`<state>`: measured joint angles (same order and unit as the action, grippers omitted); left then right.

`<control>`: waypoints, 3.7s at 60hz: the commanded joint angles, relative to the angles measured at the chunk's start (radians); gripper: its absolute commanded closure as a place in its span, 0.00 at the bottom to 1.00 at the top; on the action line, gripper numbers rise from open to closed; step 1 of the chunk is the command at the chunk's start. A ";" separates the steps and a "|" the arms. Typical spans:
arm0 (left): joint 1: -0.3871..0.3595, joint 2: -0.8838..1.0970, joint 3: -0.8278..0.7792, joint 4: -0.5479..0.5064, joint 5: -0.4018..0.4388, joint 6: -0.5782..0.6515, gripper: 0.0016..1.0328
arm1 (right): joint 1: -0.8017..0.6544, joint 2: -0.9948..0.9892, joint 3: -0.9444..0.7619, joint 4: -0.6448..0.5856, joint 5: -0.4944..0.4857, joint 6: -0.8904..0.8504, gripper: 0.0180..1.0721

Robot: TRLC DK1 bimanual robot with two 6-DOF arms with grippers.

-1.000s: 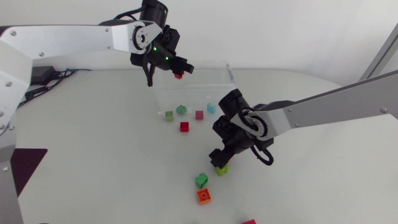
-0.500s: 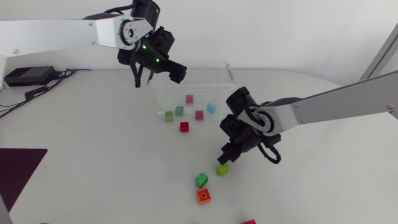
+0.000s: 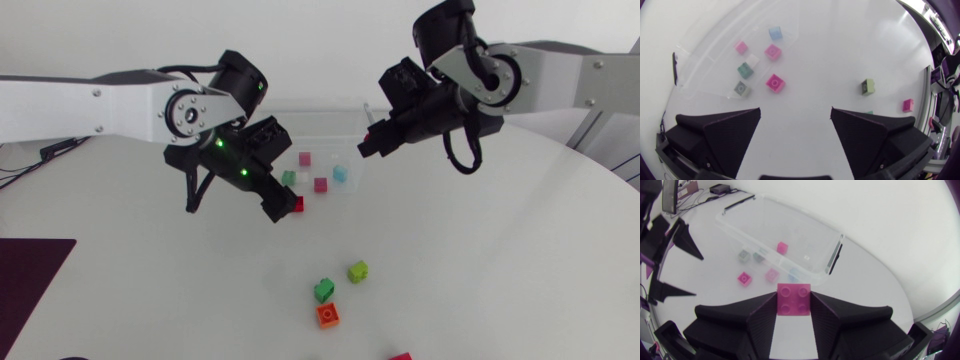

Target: Pick up the duplo bricks and place them in the container

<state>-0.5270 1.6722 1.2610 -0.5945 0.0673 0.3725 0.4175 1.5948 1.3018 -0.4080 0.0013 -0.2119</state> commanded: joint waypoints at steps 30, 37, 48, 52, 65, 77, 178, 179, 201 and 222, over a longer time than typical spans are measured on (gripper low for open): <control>-0.162 0.046 -0.155 0.021 0.031 0.016 0.05 | -0.022 0.283 0.257 0.172 -0.032 0.022 0.72; -0.168 0.050 -0.166 0.027 0.032 0.017 0.05 | -0.032 0.376 0.329 0.190 -0.030 0.020 0.63; -0.202 0.072 -0.164 0.027 0.051 0.014 0.05 | -0.056 0.338 0.300 0.182 -0.030 0.036 0.04; -0.223 0.080 -0.161 0.027 0.057 0.005 0.05 | -0.068 0.263 0.228 0.204 -0.032 0.037 0.04; -0.277 0.093 -0.130 -0.007 0.114 -0.035 0.05 | -0.102 -0.016 -0.044 0.225 -0.063 0.034 0.04; -0.277 0.169 -0.087 -0.036 0.112 -0.083 0.05 | -0.102 -0.187 -0.268 0.212 -0.098 0.026 0.04; -0.005 0.095 0.316 -0.025 -0.011 -0.057 0.76 | 0.205 0.024 -0.466 0.061 -0.046 0.026 0.06; -0.001 0.106 0.325 -0.021 -0.011 -0.055 0.76 | 0.205 0.030 -0.463 0.061 -0.044 0.026 0.07; 0.055 0.331 0.532 0.078 -0.009 -0.076 0.73 | 0.213 0.137 -0.423 0.055 -0.041 0.032 0.32; 0.130 0.356 0.541 0.127 -0.008 -0.106 0.05 | 0.145 0.040 -0.427 0.035 -0.029 0.003 0.73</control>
<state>-0.4118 2.0434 1.8084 -0.4763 0.0620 0.2874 0.6029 1.6974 0.8642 -0.3492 -0.0360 -0.2058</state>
